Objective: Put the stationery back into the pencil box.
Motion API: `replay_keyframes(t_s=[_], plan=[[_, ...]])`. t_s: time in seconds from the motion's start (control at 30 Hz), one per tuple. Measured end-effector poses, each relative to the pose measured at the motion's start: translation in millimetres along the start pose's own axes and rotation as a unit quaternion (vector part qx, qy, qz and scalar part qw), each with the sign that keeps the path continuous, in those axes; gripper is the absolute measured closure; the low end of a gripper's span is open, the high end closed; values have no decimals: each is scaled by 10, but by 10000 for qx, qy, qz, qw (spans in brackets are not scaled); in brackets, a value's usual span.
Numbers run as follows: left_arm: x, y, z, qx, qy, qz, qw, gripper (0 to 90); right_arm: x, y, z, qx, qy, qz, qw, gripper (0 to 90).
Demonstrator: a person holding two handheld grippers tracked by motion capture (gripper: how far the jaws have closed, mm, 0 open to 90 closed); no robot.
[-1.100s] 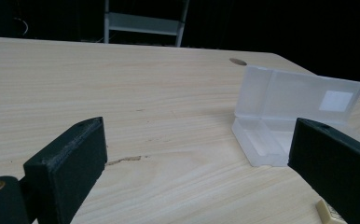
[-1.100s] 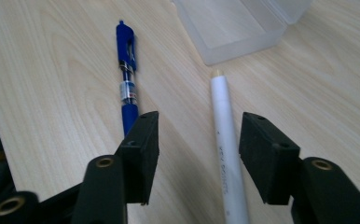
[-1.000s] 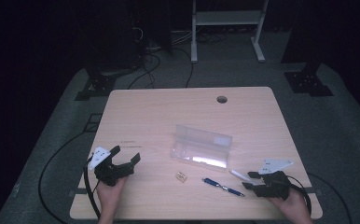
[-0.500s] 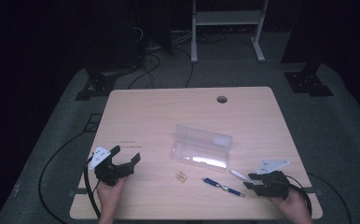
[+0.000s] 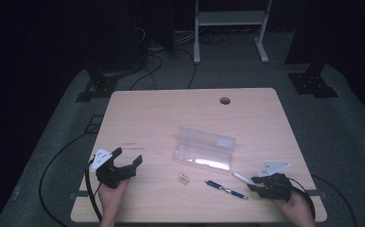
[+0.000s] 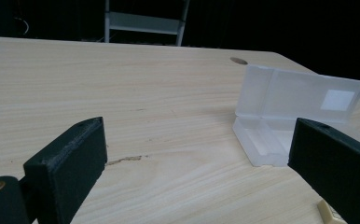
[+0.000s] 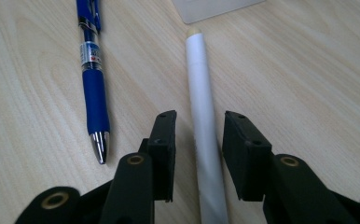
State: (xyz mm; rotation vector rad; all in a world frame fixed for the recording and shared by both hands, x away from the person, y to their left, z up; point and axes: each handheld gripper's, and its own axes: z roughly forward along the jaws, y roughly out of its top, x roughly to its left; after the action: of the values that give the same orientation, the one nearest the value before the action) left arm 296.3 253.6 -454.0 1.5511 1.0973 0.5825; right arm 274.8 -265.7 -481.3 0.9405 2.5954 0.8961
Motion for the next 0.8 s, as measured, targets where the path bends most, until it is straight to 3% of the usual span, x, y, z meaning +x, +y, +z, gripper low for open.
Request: replay_keyframes(t_s=[0.23, 0.37, 0.8], plan=[[-2, 0, -1, -1, 0, 3, 10000, 34, -11, -3, 12, 39, -21, 46, 10000, 700], [-4, -1, -1, -7, 2, -3, 10000, 34, -32, -9, 8, 43, 11, 61, 10000, 771], [-1, -1, -9, -30, 6, -14, 10000, 34, -31, -3, -29, 35, -6, -19, 10000, 783]])
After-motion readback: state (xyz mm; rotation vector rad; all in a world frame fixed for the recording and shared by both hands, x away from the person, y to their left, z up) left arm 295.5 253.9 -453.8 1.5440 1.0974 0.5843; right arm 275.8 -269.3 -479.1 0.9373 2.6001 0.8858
